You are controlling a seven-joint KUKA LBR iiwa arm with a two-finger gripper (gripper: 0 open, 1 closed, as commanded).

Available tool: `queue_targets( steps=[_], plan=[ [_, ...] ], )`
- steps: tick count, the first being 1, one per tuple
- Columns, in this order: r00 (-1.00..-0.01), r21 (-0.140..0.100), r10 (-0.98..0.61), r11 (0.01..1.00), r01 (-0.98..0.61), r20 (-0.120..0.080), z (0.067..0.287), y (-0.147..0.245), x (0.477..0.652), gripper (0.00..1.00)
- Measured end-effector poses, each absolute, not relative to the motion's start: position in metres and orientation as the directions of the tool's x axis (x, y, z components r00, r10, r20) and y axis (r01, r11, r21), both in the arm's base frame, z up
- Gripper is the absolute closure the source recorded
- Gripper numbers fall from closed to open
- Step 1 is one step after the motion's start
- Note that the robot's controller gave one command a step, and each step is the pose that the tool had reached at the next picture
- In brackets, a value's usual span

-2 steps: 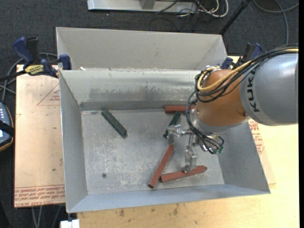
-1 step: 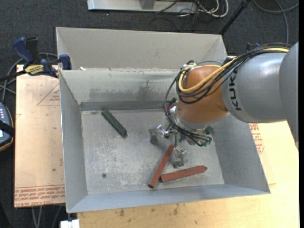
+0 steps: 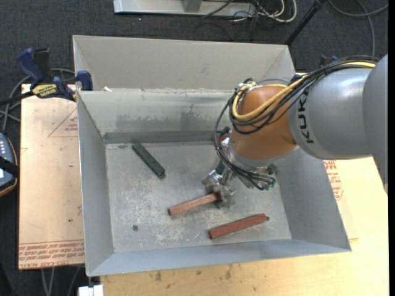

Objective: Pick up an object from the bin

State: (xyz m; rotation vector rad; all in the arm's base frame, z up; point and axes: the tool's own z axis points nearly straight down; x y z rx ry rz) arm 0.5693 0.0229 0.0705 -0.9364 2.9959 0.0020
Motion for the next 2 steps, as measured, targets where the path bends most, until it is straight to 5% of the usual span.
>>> queue_targets(
  steps=[1,2],
  plan=[
    [-0.658,0.001,-0.753,0.658,-0.753,-0.001,0.07,0.008,0.524,1.0],
    [-0.748,-0.007,-0.663,0.748,-0.663,-0.007,0.194,-0.032,0.507,1.0]
  ],
)
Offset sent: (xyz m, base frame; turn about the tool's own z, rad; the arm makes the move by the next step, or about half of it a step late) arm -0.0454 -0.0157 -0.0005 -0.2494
